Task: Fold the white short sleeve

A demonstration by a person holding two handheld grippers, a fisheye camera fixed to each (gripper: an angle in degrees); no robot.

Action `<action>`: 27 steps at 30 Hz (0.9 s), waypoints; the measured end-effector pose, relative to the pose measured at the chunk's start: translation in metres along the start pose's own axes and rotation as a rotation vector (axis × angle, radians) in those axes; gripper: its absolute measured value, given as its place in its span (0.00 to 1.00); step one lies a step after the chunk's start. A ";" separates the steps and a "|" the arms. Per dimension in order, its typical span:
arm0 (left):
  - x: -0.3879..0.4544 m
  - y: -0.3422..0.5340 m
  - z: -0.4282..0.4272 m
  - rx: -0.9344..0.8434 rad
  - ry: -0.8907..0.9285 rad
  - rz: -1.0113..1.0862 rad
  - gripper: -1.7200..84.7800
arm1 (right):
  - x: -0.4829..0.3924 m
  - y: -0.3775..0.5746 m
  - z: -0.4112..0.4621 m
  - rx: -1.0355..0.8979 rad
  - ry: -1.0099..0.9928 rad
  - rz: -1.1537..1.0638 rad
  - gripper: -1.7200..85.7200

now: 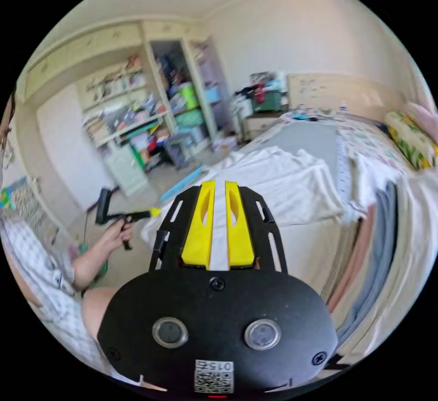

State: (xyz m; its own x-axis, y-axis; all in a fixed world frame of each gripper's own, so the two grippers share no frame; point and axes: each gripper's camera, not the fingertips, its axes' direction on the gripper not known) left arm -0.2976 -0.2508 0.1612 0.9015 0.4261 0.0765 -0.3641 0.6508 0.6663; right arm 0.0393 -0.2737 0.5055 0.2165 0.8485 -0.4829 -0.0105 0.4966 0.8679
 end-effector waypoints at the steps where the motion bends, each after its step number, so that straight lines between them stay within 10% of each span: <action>1: -0.002 0.003 0.002 -0.004 -0.001 -0.010 0.11 | -0.014 -0.019 0.012 -0.067 -0.013 -0.040 0.11; 11: -0.035 0.070 0.002 0.166 0.092 -0.215 0.03 | -0.156 -0.188 0.187 -0.756 0.041 -0.400 0.15; 27: -0.026 0.104 0.009 0.175 0.051 -0.164 0.01 | -0.162 -0.299 0.196 -0.763 0.021 -0.475 0.02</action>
State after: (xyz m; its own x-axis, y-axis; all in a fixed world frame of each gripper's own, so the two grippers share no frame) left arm -0.3567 -0.1995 0.2351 0.9305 0.3578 -0.0779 -0.1639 0.5971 0.7853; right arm 0.1984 -0.5955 0.3472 0.3454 0.5225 -0.7796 -0.5714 0.7760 0.2669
